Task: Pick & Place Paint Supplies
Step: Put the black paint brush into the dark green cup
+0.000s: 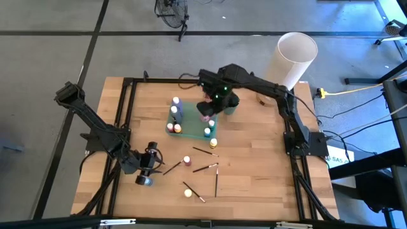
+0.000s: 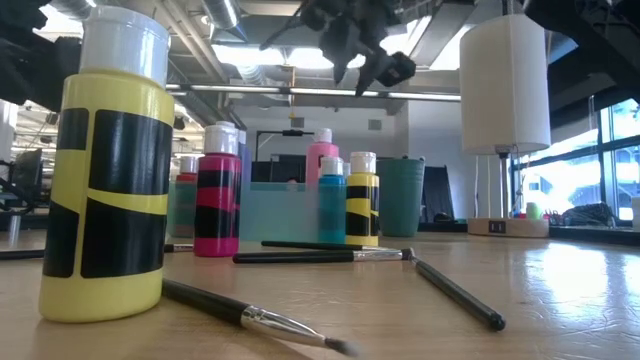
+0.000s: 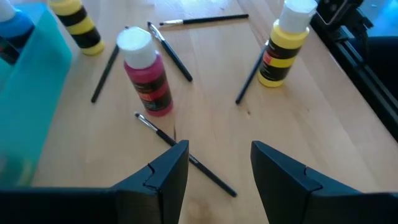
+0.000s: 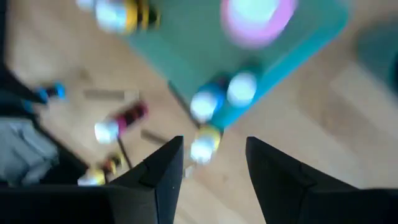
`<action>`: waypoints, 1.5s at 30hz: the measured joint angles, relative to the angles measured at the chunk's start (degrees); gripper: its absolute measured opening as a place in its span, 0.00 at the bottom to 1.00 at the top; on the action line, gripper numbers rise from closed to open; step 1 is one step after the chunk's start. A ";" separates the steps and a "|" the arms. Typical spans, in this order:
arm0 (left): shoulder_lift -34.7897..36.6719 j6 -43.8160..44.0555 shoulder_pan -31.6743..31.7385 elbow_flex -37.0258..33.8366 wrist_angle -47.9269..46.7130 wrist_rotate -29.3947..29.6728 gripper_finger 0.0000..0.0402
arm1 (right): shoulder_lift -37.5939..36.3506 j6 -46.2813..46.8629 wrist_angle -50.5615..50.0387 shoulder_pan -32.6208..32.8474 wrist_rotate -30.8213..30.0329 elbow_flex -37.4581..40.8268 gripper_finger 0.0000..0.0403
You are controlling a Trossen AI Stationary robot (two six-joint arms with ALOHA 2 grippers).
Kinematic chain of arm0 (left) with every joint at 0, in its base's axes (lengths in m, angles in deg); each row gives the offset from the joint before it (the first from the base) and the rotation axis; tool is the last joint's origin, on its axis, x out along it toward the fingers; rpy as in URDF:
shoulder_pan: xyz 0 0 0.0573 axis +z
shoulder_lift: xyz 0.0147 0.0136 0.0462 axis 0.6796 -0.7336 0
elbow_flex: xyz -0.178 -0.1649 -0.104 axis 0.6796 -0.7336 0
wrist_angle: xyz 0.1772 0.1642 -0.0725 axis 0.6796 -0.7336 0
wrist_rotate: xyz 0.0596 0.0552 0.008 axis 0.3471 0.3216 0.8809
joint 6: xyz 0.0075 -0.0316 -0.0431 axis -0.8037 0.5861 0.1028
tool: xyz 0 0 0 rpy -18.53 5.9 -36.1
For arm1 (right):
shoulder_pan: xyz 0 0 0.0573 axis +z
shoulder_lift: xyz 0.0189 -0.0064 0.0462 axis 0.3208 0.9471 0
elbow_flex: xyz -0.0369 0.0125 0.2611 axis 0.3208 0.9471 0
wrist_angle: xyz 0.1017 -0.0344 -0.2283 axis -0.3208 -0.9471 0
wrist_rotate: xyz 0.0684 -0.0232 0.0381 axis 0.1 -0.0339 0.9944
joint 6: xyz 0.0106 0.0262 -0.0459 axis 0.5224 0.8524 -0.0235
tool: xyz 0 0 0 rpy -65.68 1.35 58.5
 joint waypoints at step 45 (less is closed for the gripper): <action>0.02 -1.15 -0.04 0.00 0.13 -1.83 0.42 | -0.11 -25.29 19.60 37.80 -24.79 31.77 0.40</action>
